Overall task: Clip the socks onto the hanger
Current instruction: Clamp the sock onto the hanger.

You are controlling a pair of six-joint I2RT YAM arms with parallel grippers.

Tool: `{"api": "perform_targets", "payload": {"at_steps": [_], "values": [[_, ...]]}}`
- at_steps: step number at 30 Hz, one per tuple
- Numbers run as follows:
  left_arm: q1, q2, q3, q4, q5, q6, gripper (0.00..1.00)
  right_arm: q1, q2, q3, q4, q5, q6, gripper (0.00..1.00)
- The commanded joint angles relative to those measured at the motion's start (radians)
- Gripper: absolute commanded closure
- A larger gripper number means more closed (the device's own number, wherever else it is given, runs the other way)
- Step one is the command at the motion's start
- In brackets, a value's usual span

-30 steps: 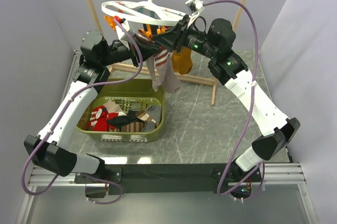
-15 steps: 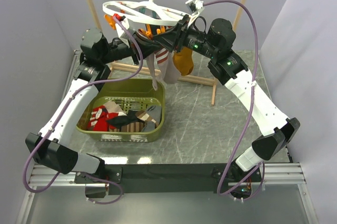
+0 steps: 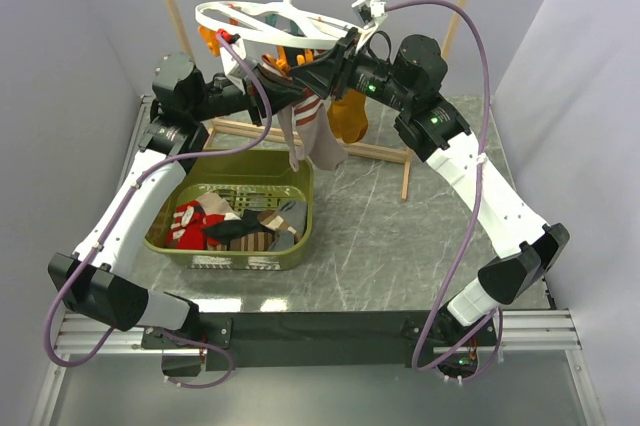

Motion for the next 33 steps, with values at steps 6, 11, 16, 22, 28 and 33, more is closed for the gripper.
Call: {"api": "perform_targets", "payload": {"at_steps": [6, 11, 16, 22, 28, 33], "values": [[0.004, -0.027, 0.012, 0.019, 0.045, 0.039, 0.99, 0.0, 0.004, 0.057, 0.051, -0.045, 0.003, 1.0], [0.006, -0.005, 0.028, 0.05, 0.049, 0.013, 0.99, 0.0, 0.004, 0.054, 0.053, -0.052, 0.007, 1.0], [0.017, -0.008, 0.022, 0.096, 0.058, -0.022, 0.99, 0.0, -0.002, 0.04, 0.056, -0.048, 0.002, 1.0], [0.024, -0.002, 0.015, 0.199, 0.078, -0.104, 0.99, -0.002, -0.007, 0.034, 0.057, -0.052, -0.001, 1.0], [0.024, 0.009, 0.007, 0.24, 0.093, -0.148, 1.0, 0.0, -0.016, 0.022, 0.066, -0.051, 0.0, 1.0], [0.021, 0.012, 0.005, 0.245, 0.081, -0.159, 0.99, -0.002, -0.016, 0.016, 0.083, -0.051, 0.023, 1.0]]}}
